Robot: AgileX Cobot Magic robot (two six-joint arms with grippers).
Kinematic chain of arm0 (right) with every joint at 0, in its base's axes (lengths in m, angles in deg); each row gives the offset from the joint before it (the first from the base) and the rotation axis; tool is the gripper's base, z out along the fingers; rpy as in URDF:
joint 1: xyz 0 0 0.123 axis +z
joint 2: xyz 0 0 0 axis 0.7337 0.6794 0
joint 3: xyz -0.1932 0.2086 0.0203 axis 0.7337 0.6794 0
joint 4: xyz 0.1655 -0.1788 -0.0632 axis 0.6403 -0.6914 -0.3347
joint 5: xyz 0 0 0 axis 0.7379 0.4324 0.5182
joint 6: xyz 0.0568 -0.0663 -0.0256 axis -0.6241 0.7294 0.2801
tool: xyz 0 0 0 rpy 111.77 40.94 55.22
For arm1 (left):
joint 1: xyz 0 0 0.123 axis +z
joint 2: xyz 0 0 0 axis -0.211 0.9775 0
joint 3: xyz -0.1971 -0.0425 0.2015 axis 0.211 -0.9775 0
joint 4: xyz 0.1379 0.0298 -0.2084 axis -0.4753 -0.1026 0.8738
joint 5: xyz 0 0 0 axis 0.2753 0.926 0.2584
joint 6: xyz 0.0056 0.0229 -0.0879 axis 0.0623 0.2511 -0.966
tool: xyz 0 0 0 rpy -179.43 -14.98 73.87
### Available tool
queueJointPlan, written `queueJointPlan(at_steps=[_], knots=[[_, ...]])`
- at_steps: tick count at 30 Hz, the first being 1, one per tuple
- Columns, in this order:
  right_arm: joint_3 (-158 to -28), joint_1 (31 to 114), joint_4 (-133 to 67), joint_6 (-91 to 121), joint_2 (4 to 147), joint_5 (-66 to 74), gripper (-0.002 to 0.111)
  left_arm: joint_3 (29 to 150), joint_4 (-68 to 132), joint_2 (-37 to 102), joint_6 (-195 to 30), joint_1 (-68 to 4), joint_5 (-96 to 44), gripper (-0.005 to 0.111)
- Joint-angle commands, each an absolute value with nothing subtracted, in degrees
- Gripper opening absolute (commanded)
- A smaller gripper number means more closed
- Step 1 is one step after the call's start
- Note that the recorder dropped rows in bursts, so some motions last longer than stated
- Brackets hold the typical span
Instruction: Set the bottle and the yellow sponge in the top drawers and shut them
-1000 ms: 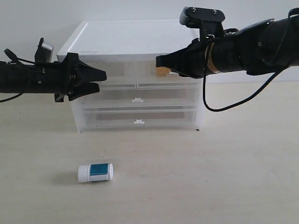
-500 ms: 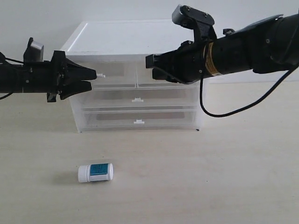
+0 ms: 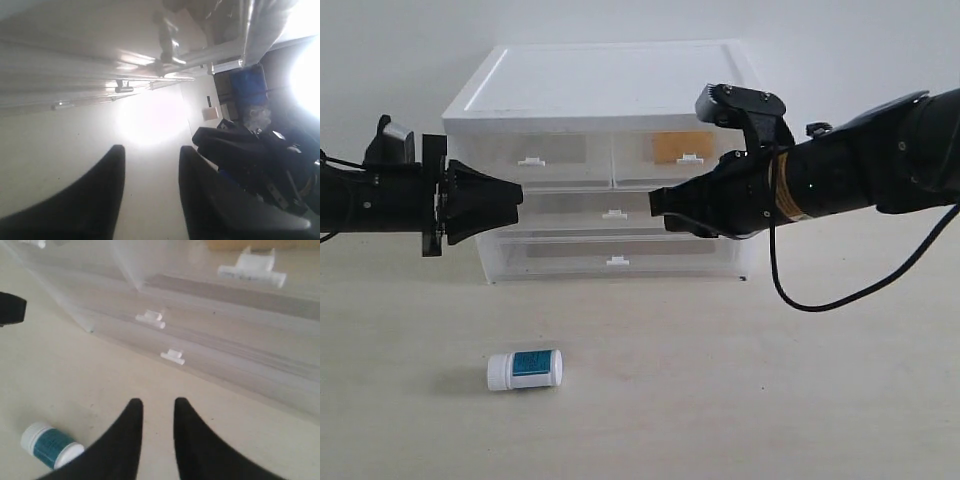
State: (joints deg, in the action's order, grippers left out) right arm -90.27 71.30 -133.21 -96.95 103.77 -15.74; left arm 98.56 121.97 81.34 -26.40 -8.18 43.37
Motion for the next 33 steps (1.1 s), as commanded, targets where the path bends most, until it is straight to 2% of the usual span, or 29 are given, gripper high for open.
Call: queueJointPlan(at_steps=[1,3,4,11,17,33], knots=[[-90.3,71.1,-133.3,-96.5,102.1,-7.8,0.049,98.3,123.3,81.1,-25.6,-8.3,44.1,0.034],[-91.0,71.1,-133.3,-96.5,102.0,-3.8,0.062,98.3,124.5,81.1,-25.4,-8.3,44.1,0.034],[-91.6,71.1,-133.3,-96.5,102.1,-3.1,0.064,98.3,125.3,81.1,-24.8,-8.3,44.1,0.034],[-97.0,71.2,-133.3,-99.2,105.2,-6.8,0.065,98.7,127.6,81.1,-23.9,-8.3,44.1,0.035],[-99.4,71.2,-133.3,-98.7,107.9,-5.3,0.065,98.7,127.8,81.1,-23.9,-8.3,44.1,0.060],[-101.1,71.2,-133.3,-97.3,108.3,-0.4,0.064,102.5,131.2,82.5,-25.5,-10.1,42.8,0.059]])
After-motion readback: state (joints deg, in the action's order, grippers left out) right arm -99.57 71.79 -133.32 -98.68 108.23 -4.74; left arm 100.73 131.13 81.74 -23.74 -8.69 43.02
